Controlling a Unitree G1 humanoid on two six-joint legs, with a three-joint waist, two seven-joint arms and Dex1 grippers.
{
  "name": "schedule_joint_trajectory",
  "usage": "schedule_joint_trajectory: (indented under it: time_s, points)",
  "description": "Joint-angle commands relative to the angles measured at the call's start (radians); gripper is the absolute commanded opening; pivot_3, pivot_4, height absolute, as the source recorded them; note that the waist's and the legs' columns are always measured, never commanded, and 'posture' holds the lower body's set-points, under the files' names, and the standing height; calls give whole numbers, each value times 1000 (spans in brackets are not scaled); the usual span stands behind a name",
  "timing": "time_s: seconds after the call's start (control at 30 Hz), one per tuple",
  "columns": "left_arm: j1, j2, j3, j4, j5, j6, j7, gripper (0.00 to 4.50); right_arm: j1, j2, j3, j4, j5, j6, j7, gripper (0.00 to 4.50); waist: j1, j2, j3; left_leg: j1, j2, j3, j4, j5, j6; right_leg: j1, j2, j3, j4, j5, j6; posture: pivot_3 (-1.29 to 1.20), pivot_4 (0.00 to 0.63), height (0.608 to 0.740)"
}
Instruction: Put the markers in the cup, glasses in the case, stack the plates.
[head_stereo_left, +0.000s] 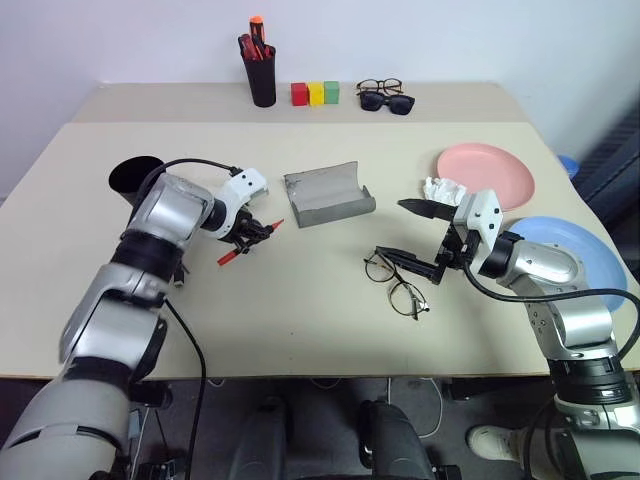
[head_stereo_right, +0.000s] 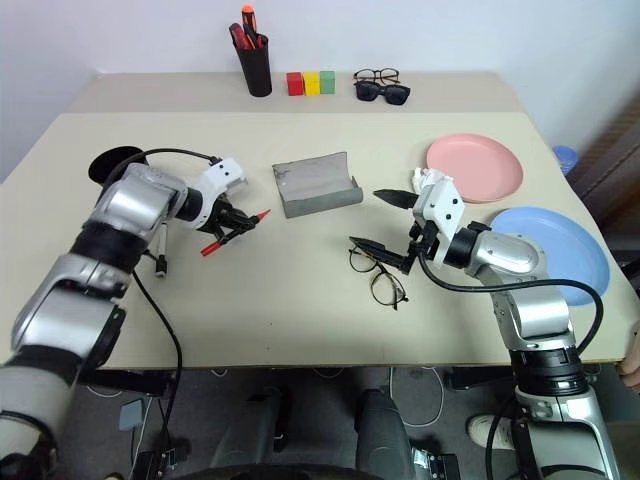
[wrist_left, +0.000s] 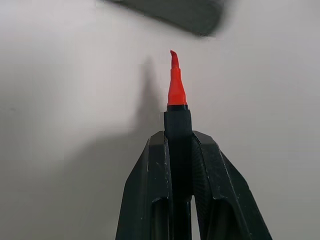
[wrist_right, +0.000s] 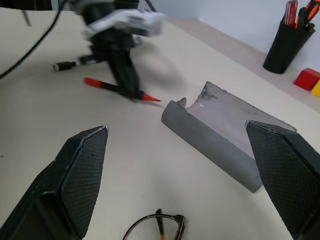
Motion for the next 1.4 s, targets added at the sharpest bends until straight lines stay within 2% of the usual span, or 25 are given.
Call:
schedule_joint_trajectory:
  time_s: [0.03,0.07,0.13,0.27,0.43,0.6,0.83,1.17,1.4]
  points:
    - [119,28,178,-351,-6,-3,172,29,-44,24,-2,4,48,-16,36,4500,0,0,0,0,0,0,0,0,0,0,0,1,0,0,0,0,150,740]
    - [133,18,200,-378,-9,16,205,29,-50,27,2,11,49,-18,45,4500,1,0,0,0,0,0,1,0,0,0,0,1,1,0,0,0,150,740]
    - [166,-100,383,-448,-44,-161,424,29,-89,51,22,35,66,-14,70,4500,7,0,0,1,0,-1,2,1,-1,0,0,0,2,0,-1,0,150,740]
    - [152,-294,594,-442,-37,-440,820,29,-172,97,62,103,51,-35,103,4500,6,-1,0,4,0,-2,5,2,-2,6,1,0,-1,1,1,0,150,740]
    - [117,-303,616,-289,64,-644,1075,29,-283,169,101,209,29,-65,117,4500,3,-1,0,11,0,0,1,2,-2,9,1,1,1,4,1,0,150,740]
    - [61,-279,617,-114,122,-749,1262,29,-334,216,117,283,5,-110,131,4500,8,-2,1,11,0,0,1,2,-2,10,2,1,1,4,1,0,150,740]
    - [54,-233,600,43,126,-845,1334,29,-341,234,110,311,-8,-137,129,4500,4,-2,0,11,0,0,1,3,-3,10,2,1,0,4,1,0,150,740]
    - [140,-235,557,107,122,-913,1312,29,-313,226,101,291,-14,-142,111,4500,3,-2,0,11,0,0,0,3,-5,10,2,1,0,4,1,0,150,740]
    - [214,-253,527,83,106,-934,1283,29,-302,210,95,274,-13,-136,102,4500,4,-2,0,11,0,0,0,3,-5,10,2,1,0,4,1,0,150,740]
